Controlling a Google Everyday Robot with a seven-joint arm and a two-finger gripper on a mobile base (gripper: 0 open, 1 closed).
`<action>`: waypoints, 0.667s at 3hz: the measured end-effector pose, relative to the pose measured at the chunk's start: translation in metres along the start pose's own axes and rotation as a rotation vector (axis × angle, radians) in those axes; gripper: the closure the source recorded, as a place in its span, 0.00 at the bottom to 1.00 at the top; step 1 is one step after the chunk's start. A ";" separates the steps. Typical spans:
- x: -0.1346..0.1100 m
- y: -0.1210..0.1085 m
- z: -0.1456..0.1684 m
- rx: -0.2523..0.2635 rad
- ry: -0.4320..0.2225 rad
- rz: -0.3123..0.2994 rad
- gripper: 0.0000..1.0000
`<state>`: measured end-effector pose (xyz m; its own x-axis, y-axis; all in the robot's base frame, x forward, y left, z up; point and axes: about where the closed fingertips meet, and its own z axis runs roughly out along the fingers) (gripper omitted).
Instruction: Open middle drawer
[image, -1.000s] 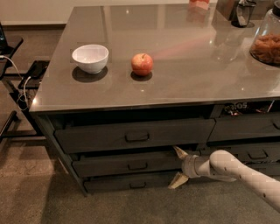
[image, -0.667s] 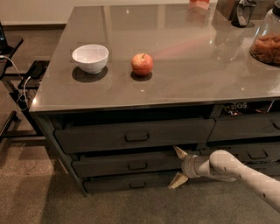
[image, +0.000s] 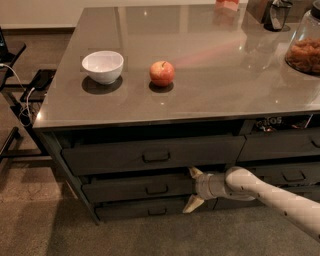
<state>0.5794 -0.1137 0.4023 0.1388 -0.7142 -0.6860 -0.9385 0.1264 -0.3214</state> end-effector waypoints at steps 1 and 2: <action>-0.002 -0.003 0.001 0.003 -0.016 0.006 0.00; -0.002 -0.003 0.001 0.003 -0.016 0.006 0.00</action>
Offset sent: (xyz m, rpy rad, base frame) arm 0.0210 0.0016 -0.0049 0.1092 -0.0050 -0.0161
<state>0.5820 -0.1122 0.4040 0.1384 -0.7023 -0.6983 -0.9383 0.1327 -0.3193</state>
